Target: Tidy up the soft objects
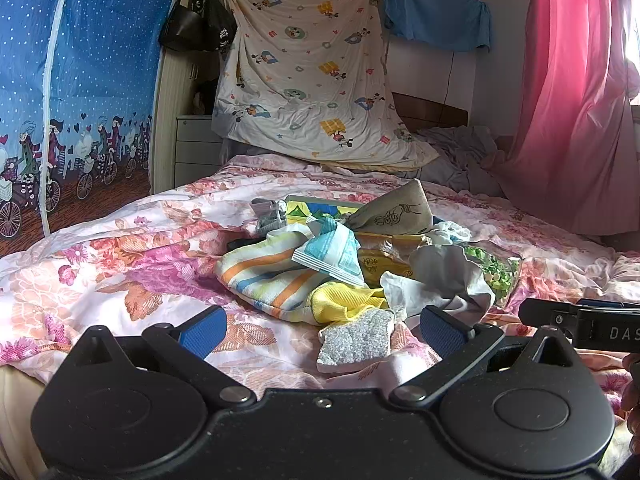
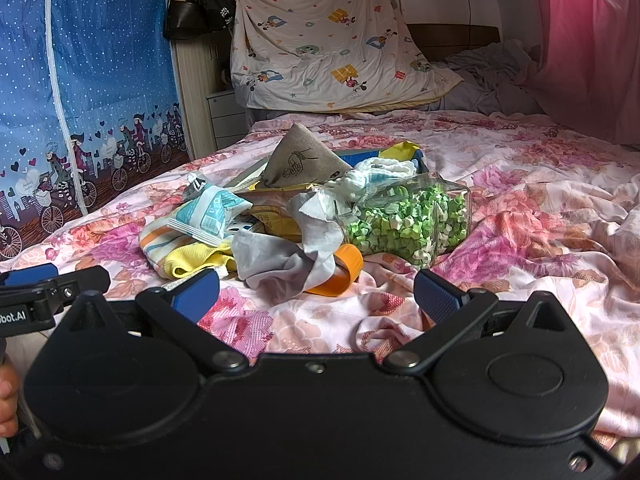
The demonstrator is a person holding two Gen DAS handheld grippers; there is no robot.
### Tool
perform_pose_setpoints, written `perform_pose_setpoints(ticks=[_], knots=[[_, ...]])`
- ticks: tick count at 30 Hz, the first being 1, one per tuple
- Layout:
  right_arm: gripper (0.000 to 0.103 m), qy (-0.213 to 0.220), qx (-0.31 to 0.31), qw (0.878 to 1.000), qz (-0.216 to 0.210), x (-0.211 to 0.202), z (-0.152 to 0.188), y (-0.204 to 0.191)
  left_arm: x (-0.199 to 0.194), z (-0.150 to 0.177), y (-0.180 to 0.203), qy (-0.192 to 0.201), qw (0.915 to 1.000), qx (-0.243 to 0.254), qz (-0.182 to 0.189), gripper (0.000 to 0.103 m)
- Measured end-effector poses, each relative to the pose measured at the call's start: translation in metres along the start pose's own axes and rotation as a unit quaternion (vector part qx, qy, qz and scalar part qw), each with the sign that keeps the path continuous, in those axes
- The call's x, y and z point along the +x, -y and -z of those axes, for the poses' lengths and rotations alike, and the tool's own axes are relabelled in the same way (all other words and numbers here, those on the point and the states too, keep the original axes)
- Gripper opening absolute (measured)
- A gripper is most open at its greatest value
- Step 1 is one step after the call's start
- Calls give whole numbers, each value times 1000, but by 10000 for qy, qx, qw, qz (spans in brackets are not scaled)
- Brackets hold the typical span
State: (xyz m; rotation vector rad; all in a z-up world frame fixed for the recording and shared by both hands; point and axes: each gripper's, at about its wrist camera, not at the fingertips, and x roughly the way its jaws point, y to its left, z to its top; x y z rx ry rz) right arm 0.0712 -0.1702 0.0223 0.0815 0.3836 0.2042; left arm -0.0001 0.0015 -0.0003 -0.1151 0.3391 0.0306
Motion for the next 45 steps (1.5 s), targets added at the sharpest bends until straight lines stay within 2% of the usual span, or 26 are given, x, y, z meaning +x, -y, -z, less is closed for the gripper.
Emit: perform_pose_setpoints(ticks=[45], knots=[[103, 17, -66, 10000, 65, 0, 1, 0, 0, 0, 1, -31, 10000, -18, 17, 102]])
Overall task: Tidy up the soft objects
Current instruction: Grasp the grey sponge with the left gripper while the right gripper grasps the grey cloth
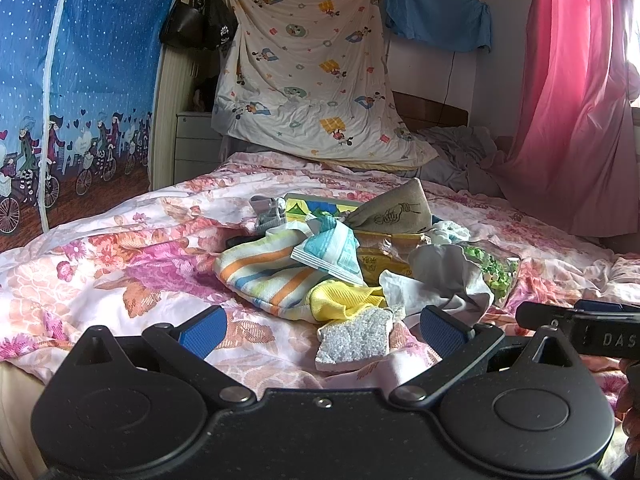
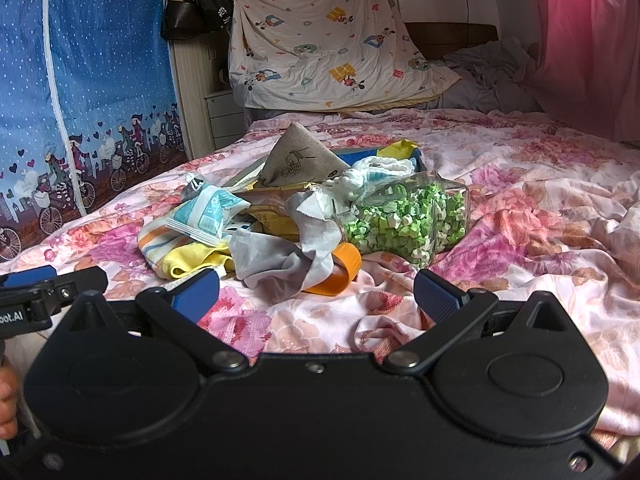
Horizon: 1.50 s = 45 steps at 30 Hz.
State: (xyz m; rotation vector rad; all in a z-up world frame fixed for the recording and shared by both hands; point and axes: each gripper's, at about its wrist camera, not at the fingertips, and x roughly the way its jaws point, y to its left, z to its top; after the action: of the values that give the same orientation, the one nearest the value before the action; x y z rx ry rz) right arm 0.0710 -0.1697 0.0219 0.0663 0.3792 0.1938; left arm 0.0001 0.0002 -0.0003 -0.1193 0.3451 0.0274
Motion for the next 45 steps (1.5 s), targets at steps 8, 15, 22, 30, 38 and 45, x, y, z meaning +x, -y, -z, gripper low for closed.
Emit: perform_pose_setpoints(ticks=[8, 15, 22, 30, 38, 45], knots=[[103, -31, -262, 9995, -146, 4, -3, -3, 17, -9, -14, -416, 9982, -362, 240, 102], [103, -124, -330, 9991, -241, 14, -12, 3, 45, -17, -26, -856, 9940, -527, 441, 102], [102, -147, -1206, 9921, -327, 34, -19, -10, 75, -22, -19, -1412, 9856, -310, 875, 102], [101, -279, -1922, 9805, -293, 57, -24, -26, 95, -20, -12, -1744, 9788, -507, 950, 98], [77, -434, -2552, 9654, -318, 75, -17, -47, 108, -19, -3, -1956, 9761, -394, 866, 81], [68, -451, -2584, 9644, -350, 83, -14, -49, 118, -19, -15, -2199, 9666, -892, 967, 72]])
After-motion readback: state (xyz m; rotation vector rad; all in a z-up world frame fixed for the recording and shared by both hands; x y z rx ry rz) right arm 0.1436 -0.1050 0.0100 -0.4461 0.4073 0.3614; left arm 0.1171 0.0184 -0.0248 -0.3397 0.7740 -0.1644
